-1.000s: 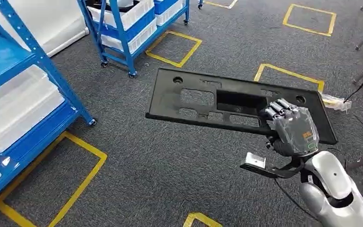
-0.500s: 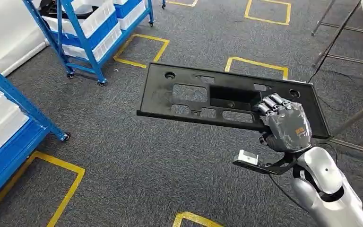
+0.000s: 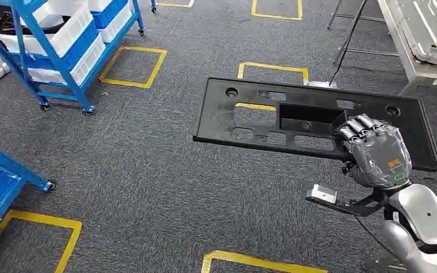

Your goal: Take the parts from the cabinet and place them on the table.

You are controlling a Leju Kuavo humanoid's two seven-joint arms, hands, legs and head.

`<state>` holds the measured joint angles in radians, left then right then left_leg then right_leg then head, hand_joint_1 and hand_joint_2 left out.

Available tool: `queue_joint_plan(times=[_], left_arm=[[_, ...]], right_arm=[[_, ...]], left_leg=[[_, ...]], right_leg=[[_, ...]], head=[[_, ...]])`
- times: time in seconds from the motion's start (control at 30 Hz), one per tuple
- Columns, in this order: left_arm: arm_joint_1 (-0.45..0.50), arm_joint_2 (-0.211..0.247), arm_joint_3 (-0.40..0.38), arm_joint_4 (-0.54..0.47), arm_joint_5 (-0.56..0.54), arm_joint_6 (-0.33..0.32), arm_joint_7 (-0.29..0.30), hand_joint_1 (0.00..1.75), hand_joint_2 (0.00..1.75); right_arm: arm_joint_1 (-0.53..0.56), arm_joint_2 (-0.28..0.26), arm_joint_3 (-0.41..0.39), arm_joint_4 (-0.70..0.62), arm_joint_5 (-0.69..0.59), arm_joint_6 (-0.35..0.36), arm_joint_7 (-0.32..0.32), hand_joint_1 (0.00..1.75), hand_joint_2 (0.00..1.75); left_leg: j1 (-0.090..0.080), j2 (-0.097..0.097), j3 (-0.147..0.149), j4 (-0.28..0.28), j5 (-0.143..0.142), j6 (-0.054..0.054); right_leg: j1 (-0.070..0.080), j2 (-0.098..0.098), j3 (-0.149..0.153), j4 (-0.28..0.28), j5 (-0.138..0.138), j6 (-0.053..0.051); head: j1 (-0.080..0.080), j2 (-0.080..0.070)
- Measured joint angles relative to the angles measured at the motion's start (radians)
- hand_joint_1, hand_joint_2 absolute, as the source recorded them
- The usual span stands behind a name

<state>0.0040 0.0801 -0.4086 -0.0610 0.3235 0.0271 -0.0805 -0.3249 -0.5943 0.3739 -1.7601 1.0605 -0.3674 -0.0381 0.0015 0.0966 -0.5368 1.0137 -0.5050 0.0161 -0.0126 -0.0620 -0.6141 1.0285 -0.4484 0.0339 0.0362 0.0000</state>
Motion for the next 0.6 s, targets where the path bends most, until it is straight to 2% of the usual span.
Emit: queue_joint_plan(times=[0.1, 0.13, 0.17, 0.2, 0.23, 0.27, 0.3, 0.33, 0.37, 0.4, 0.43, 0.47, 0.5, 0.6], left_arm=[[-0.005, 0.000, -0.003, -0.007, -0.002, 0.000, 0.007, 0.00, 1.75], [-0.006, 0.000, -0.004, -0.010, -0.003, 0.000, 0.007, 0.00, 1.75], [-0.005, 0.000, -0.005, -0.011, -0.004, 0.000, 0.007, 0.00, 1.75], [-0.002, 0.000, -0.010, -0.011, -0.009, -0.003, 0.007, 0.00, 1.75], [-0.001, 0.000, -0.014, -0.011, -0.010, -0.006, 0.011, 0.00, 1.75], [-0.001, 0.000, -0.018, -0.011, -0.008, -0.010, 0.014, 0.00, 1.75], [-0.001, 0.000, -0.019, -0.011, -0.003, -0.011, 0.013, 0.00, 1.75], [-0.001, 0.000, -0.019, -0.011, 0.001, -0.014, 0.011, 0.00, 1.75], [0.001, 0.000, -0.021, -0.012, 0.002, -0.014, 0.007, 0.00, 1.75], [0.003, 0.000, -0.022, -0.013, 0.002, -0.015, 0.005, 0.00, 1.75], [0.004, 0.000, -0.025, -0.014, 0.002, -0.013, 0.002, 0.00, 1.75], [0.007, 0.000, -0.027, -0.014, 0.000, -0.011, 0.000, 0.00, 1.75], [0.011, 0.003, -0.029, -0.014, -0.004, -0.012, 0.000, 0.00, 1.75], [0.004, 0.005, -0.048, -0.014, -0.018, -0.019, -0.002, 0.00, 1.75]], right_arm=[[-0.003, -0.010, -0.003, -0.003, 0.019, -0.001, -0.001, 1.75, 1.75], [-0.005, -0.014, -0.003, -0.005, 0.026, 0.001, -0.001, 1.75, 1.75], [-0.011, -0.014, -0.003, -0.008, 0.030, 0.006, 0.000, 1.75, 1.75], [-0.026, -0.012, 0.001, -0.008, 0.032, 0.013, 0.001, 1.75, 1.75], [-0.036, -0.008, 0.005, -0.008, 0.036, 0.021, 0.004, 1.75, 1.75], [-0.037, -0.006, 0.008, -0.008, 0.041, 0.023, 0.007, 1.75, 1.75], [-0.032, -0.005, 0.011, -0.008, 0.049, 0.023, 0.014, 1.75, 1.75], [-0.021, -0.006, 0.013, -0.008, 0.056, 0.019, 0.019, 1.75, 1.75], [-0.009, -0.006, 0.013, -0.008, 0.060, 0.015, 0.024, 1.75, 1.75], [0.003, -0.006, 0.012, -0.008, 0.061, 0.010, 0.026, 1.75, 1.75], [0.016, -0.008, 0.008, -0.013, 0.063, 0.000, 0.027, 1.75, 1.75], [0.028, -0.010, 0.002, -0.019, 0.068, -0.006, 0.028, 1.75, 1.75], [0.039, -0.011, -0.006, -0.028, 0.076, -0.013, 0.029, 1.75, 1.75], [0.074, -0.019, -0.018, -0.054, 0.093, -0.007, 0.046, 1.75, 1.75]], left_leg=[[0.001, 0.025, 0.012, -0.008, -0.003, -0.014], [0.002, 0.031, 0.012, -0.006, -0.010, -0.020], [0.009, -0.018, 0.007, 0.016, -0.030, -0.025], [0.011, -0.057, -0.017, 0.071, -0.067, -0.025], [0.011, -0.076, -0.055, 0.150, -0.107, -0.026], [0.010, -0.086, -0.097, 0.235, -0.141, -0.027], [0.010, -0.088, -0.129, 0.294, -0.158, -0.026], [0.010, -0.088, -0.147, 0.321, -0.153, -0.024], [0.010, -0.088, -0.139, 0.294, -0.123, -0.021], [0.010, -0.090, -0.111, 0.225, -0.074, -0.017], [0.010, -0.105, -0.066, 0.123, -0.018, -0.012], [0.011, -0.138, -0.034, 0.048, 0.016, -0.008], [0.013, -0.193, -0.022, 0.027, 0.004, -0.003], [0.005, -0.167, -0.019, 0.014, 0.005, 0.000]], right_leg=[[0.006, 0.030, -0.003, 0.007, -0.002, -0.016], [-0.003, 0.042, 0.003, 0.000, 0.002, -0.025], [-0.004, 0.049, 0.005, -0.005, 0.004, -0.030], [-0.004, 0.057, 0.004, -0.006, 0.006, -0.039], [-0.004, 0.068, 0.003, -0.006, 0.006, -0.041], [-0.002, 0.079, 0.003, -0.006, 0.006, -0.043], [0.001, 0.089, 0.003, -0.005, 0.006, -0.043], [0.003, 0.101, 0.003, -0.004, 0.006, -0.043], [0.004, 0.115, 0.004, -0.003, 0.006, -0.043], [0.005, 0.129, 0.004, -0.001, 0.006, -0.043], [0.005, 0.144, 0.004, 0.001, 0.005, -0.043], [0.003, 0.154, 0.003, 0.004, 0.004, -0.040], [0.005, 0.164, -0.004, 0.007, 0.004, -0.036], [-0.007, 0.201, -0.016, 0.003, 0.015, -0.013]], head=[[0.000, 0.000], [0.000, 0.000], [0.000, 0.000], [-0.001, 0.000], [-0.001, 0.000], [-0.002, 0.000], [-0.001, 0.000], [-0.001, 0.000], [-0.001, 0.000], [-0.001, 0.000], [-0.001, 0.000], [-0.001, 0.000], [0.000, 0.000], [-0.002, 0.000]])
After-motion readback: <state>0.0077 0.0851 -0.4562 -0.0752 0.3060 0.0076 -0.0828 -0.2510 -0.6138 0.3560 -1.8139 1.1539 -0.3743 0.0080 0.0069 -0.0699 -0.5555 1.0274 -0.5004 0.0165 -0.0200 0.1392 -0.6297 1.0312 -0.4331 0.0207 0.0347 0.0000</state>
